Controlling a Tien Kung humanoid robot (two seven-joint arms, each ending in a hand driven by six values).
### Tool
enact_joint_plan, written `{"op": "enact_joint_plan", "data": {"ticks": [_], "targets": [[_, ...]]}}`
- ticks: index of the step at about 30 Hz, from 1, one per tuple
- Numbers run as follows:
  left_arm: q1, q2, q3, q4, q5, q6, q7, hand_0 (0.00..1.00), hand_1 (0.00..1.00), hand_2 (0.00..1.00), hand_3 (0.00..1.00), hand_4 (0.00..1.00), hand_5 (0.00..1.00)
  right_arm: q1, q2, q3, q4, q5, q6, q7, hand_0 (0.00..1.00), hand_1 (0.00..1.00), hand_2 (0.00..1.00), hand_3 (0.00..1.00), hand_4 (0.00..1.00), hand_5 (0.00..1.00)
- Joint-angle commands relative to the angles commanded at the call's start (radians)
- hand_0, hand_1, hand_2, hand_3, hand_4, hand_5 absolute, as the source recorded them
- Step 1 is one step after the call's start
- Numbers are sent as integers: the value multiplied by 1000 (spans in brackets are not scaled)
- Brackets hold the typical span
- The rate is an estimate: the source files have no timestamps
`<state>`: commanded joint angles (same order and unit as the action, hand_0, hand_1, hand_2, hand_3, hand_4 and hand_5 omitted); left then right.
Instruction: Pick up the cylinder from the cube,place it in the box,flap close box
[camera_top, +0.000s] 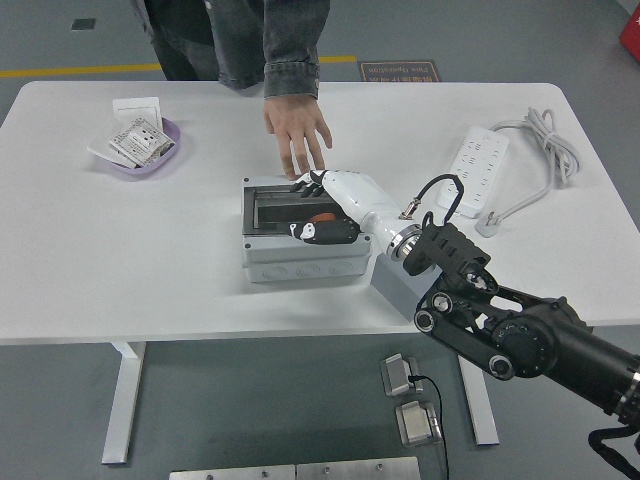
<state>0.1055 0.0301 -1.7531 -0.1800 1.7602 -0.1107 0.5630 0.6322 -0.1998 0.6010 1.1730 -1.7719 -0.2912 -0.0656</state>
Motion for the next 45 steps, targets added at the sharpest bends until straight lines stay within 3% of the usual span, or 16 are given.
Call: {"op": "enact_joint_plan", "data": {"ticks": [4,11,17,21,25,28,31,36,41,45], "targets": [[3,1,-5,0,3,-1,4,679,692,609,641,727,450,-28,-23,63,37,-26,24,-11,639,652,678,724,892,653],[12,4,-9,0,-2,-1,10,679,691,608,641,726,450,-134,-101,227,172,-88,101,-27,638,647,677,723,889,650],[13,2,-3,0,-13,1,9,680,691,609,641,726,449,-269,-152,406,294,-68,126,33,643,642,676,723,886,647],[16,-4,10,0,-33,2,8,680,691,609,641,727,449,-383,-138,553,323,29,92,115,643,641,671,715,880,644],[21,-9,20,0,-50,4,8,680,691,609,641,727,449,-498,-77,702,335,153,87,192,643,641,671,715,880,644],[22,-12,23,0,-57,5,9,680,691,609,642,727,449,-573,-19,805,337,253,138,200,640,632,659,698,878,636],[17,-11,26,0,-63,-4,10,680,691,609,642,727,449,-618,12,888,320,352,190,202,640,632,659,698,878,636],[3,-5,19,0,-64,-10,9,680,691,609,643,726,447,-608,8,985,233,525,248,222,620,628,653,687,889,648],[-5,1,19,0,-82,4,5,687,692,610,650,726,447,-577,13,1006,126,713,295,263,611,625,658,692,894,667],[-8,4,17,0,-89,9,5,689,691,617,652,725,448,-570,29,1005,81,859,326,293,613,624,658,690,891,677]]}}
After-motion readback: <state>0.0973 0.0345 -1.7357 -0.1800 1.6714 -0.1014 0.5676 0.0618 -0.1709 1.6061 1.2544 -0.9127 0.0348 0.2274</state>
